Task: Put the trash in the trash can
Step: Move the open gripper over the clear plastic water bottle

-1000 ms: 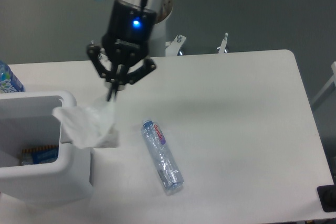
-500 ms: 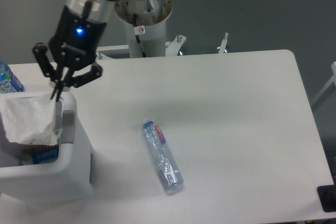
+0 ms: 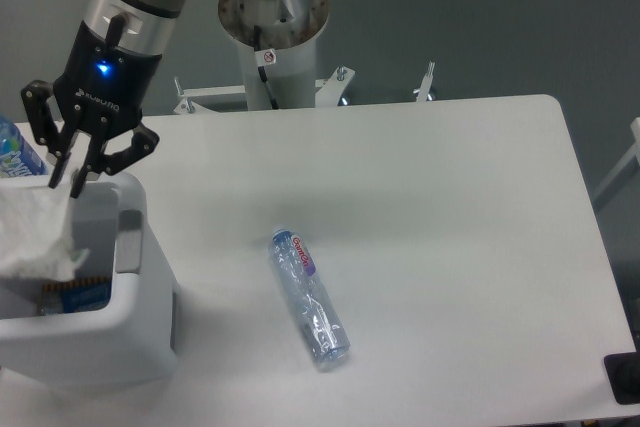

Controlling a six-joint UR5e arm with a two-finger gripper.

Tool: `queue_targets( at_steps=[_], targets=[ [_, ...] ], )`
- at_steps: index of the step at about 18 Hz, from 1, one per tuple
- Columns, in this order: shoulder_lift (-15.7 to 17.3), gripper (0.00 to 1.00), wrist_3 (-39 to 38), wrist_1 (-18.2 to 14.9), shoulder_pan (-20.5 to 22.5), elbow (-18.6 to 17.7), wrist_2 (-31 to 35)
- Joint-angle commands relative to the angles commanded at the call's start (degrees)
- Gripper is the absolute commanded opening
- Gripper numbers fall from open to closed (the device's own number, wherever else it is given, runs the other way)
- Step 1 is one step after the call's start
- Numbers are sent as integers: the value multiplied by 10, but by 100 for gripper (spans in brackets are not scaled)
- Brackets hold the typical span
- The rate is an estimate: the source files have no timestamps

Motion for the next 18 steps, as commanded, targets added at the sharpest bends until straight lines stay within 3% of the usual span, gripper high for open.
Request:
queue_targets(
  at_steps=[5, 11, 18],
  targets=[
    [0, 100, -6, 0, 4, 11, 5],
    [-31, 100, -51, 0, 77, 47, 11],
    [-73, 100, -32, 1, 138, 47, 105]
  ],
)
